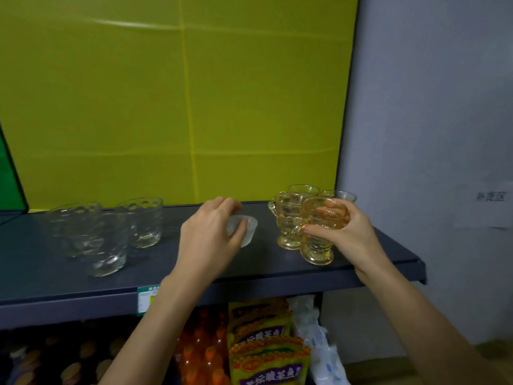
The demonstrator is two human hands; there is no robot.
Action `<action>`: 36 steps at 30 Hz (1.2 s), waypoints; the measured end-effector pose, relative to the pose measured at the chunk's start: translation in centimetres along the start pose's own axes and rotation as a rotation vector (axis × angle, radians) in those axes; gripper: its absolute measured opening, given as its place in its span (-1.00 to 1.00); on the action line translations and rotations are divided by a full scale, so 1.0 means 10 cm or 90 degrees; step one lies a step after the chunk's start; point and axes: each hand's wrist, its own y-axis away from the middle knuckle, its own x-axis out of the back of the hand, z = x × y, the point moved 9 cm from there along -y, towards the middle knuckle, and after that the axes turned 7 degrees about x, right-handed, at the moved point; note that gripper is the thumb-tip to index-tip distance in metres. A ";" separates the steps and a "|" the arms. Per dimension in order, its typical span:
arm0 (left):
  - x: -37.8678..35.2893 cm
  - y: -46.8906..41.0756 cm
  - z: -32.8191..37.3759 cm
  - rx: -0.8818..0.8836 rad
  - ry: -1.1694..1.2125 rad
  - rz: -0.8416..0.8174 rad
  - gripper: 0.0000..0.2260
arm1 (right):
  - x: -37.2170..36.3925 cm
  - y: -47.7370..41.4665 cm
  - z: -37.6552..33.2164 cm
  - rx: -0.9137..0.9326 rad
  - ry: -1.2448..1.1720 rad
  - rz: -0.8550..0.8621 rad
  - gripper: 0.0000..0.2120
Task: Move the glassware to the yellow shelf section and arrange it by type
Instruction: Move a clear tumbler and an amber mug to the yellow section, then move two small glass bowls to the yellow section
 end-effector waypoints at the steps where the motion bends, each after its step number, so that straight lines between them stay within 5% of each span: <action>1: -0.07 0.00 0.05 0.000 0.005 -0.006 -0.76 | 0.03 -0.02 0.06 -0.004 0.005 0.004 -0.38; 26: -0.27 0.05 0.02 -0.008 -0.144 -0.022 -0.83 | 0.10 -0.09 0.21 0.043 0.165 0.007 -0.21; 31: -0.12 0.15 -0.15 -0.008 -0.252 -0.039 -0.87 | 0.16 0.15 -0.29 0.223 0.279 0.018 -0.53; 36: 0.21 0.35 -0.46 0.036 -0.282 -0.060 -0.83 | -0.51 0.33 -0.66 0.352 0.321 -0.116 -0.71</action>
